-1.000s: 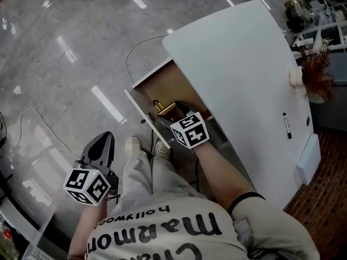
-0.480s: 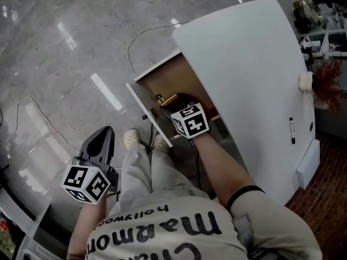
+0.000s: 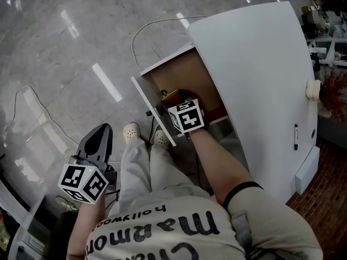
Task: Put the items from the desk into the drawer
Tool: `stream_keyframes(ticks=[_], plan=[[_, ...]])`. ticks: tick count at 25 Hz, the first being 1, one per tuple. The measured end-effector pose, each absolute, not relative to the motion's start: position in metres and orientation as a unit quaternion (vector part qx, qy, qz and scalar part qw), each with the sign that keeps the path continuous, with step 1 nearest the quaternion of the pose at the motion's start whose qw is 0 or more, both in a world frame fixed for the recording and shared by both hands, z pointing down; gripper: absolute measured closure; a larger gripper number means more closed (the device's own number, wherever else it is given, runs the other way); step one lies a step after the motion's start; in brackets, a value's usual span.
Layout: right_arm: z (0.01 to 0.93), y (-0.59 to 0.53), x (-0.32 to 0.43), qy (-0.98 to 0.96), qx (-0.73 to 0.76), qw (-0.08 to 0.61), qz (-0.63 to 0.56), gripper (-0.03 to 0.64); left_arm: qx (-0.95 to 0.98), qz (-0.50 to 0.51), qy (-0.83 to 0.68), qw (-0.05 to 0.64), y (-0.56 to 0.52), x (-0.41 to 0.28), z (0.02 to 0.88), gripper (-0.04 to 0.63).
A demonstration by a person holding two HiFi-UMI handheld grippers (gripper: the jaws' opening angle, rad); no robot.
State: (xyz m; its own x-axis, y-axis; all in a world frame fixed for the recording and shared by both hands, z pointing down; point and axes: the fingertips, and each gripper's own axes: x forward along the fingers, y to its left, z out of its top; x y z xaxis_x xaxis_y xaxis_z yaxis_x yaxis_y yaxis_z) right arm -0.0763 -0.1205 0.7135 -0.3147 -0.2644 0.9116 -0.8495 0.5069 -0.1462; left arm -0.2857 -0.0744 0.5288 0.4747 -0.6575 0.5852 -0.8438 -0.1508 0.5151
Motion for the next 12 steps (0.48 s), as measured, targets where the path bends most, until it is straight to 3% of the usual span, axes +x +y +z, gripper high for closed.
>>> stream_keyframes(ticks=[12], plan=[[0.742,-0.114,-0.067,-0.719,0.388,0.468,0.337,0.262,0.738,0.115,-0.510,0.426,-0.069,-0.292,0.541,0.594]])
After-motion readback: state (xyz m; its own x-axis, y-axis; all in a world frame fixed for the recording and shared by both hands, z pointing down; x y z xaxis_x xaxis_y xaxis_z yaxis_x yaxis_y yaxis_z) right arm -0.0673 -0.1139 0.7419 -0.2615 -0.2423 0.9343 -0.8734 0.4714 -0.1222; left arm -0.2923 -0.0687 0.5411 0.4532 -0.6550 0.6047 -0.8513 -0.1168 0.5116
